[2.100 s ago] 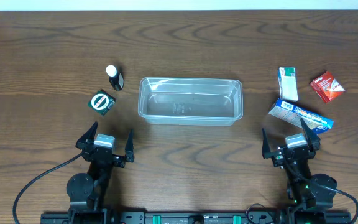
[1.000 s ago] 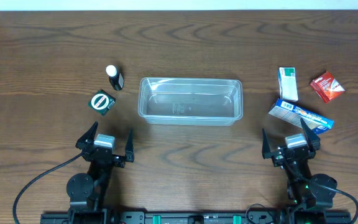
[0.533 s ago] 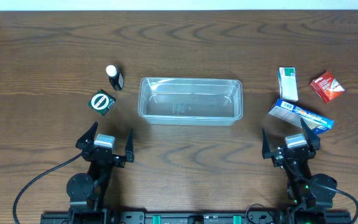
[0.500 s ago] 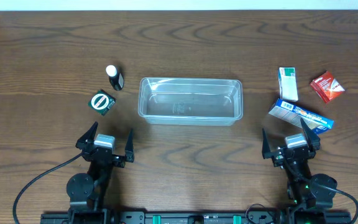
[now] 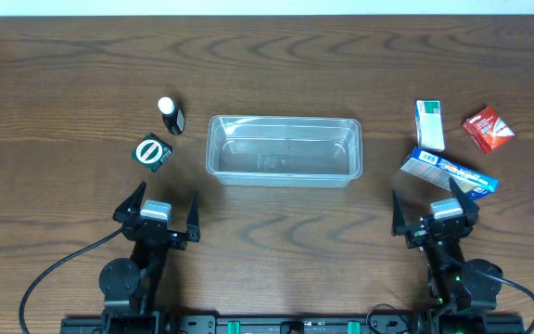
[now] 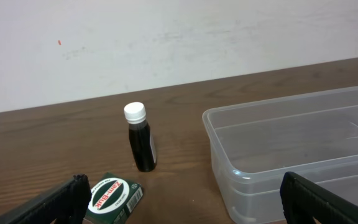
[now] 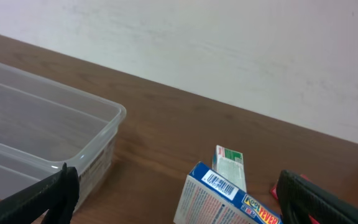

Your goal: Pack container

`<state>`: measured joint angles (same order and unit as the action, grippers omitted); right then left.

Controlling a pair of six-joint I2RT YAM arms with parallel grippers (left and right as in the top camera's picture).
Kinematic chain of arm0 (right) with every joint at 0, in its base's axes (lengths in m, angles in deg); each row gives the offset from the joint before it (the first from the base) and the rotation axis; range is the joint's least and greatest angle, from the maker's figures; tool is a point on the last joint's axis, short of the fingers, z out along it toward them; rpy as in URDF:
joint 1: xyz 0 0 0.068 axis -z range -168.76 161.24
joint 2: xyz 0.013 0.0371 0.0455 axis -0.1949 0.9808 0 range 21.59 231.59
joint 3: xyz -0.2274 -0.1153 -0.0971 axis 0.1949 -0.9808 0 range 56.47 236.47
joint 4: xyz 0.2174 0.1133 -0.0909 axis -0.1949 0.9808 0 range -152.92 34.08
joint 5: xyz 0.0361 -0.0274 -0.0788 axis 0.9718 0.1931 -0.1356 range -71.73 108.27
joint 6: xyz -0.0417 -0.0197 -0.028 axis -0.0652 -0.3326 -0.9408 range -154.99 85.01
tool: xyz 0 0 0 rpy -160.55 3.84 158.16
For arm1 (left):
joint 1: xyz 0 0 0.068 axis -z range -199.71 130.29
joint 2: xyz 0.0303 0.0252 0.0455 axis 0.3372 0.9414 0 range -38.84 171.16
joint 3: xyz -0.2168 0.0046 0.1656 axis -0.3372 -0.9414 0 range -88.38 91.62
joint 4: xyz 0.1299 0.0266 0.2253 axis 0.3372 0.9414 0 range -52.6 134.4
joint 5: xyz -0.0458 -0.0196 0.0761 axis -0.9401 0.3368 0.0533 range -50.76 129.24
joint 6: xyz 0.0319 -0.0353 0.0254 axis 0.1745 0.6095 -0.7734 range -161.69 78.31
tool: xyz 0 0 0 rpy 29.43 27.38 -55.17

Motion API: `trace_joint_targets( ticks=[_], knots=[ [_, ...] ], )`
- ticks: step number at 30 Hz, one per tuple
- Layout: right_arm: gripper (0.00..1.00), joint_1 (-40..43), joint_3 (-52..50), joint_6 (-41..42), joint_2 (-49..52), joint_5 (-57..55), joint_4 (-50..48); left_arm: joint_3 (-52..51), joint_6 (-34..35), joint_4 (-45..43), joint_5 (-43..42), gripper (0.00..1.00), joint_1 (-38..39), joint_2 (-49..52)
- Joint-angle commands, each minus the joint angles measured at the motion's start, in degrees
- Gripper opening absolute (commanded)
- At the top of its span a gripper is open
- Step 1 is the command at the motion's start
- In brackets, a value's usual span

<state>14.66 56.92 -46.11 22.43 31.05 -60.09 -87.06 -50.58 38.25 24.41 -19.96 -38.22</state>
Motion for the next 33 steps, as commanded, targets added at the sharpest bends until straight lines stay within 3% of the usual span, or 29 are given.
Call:
trace_joint_targets(
  ticks=[1,11,20,27,33],
  knots=[
    [0.99,-0.8,-0.1,2.3,-0.3,-2.6,0.4,-1.1,-0.3,1.8,-0.6,0.98,0.2,-0.4],
    [0.99,-0.8,-0.1,4.6,-0.3,-4.0,0.5,-1.1,-0.3,1.8,-0.6,0.98,0.2,-0.4],
    [0.99,-0.7,0.7,22.3,0.0,-3.9,0.9,-1.1,-0.3,1.8,-0.6,0.98,0.2,-0.4],
    [0.99,-0.8,9.9,23.5,5.3,0.0,18.4,-1.1,-0.3,1.8,-0.6,0.98,0.2,-0.4],
    [0.99,-0.8,22.0,23.1,16.7,0.1,25.3,-1.1,-0.3,1.8,-0.6,0.98,0.2,-0.4]
  ],
)
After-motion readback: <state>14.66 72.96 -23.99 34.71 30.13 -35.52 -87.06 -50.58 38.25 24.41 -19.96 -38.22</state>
